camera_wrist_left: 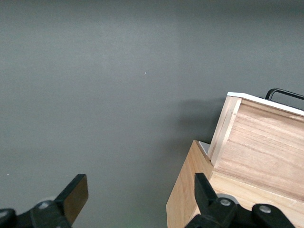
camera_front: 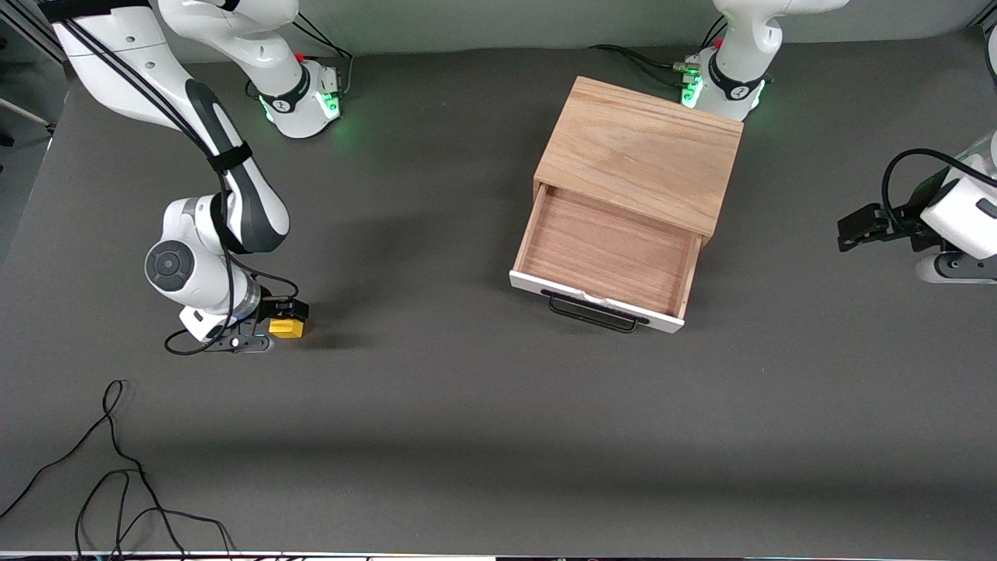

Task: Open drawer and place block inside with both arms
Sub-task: 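Close the right gripper on the yellow cube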

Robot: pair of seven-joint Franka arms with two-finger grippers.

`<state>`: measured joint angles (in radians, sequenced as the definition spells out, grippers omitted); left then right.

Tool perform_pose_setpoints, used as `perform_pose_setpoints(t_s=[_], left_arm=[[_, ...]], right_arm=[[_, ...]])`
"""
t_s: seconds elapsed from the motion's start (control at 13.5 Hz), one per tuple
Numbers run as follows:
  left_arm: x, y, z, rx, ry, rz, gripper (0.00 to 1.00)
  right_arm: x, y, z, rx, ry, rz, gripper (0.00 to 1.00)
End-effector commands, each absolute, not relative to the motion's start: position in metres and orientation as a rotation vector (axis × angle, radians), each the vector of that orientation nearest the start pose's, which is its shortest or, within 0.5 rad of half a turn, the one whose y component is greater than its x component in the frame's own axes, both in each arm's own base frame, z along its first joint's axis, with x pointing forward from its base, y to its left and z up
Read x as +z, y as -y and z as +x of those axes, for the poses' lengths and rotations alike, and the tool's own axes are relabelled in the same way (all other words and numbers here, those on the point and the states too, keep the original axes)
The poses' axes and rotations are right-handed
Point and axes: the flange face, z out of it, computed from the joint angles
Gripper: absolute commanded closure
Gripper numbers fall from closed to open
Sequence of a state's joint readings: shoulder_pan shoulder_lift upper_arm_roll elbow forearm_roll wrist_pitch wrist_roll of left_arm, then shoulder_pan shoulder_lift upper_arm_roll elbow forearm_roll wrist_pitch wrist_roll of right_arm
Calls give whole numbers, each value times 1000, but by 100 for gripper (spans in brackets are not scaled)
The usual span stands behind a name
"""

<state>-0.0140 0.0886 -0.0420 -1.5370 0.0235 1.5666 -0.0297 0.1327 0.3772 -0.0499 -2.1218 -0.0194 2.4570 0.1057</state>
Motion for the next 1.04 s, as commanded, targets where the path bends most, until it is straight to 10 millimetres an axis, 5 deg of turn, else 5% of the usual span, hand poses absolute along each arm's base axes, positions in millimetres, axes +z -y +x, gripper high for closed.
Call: perform_pose_setpoints(t_s=[0.0, 0.37, 0.52, 0.81, 0.96], left_arm=[[593, 27, 579, 67, -66, -3105, 0], [592, 30, 579, 69, -73, -3105, 0], [592, 27, 579, 70, -66, -3105, 0], [592, 27, 579, 70, -66, -3105, 0], [592, 27, 579, 70, -66, -3105, 0]], right_arm=[[214, -32, 569, 33, 25, -3194, 0], [194, -32, 568, 35, 0, -3189, 1], [194, -32, 570, 23, -2, -3188, 10], [196, -33, 571, 23, -12, -3187, 60], [197, -35, 572, 25, -9, -3187, 75]])
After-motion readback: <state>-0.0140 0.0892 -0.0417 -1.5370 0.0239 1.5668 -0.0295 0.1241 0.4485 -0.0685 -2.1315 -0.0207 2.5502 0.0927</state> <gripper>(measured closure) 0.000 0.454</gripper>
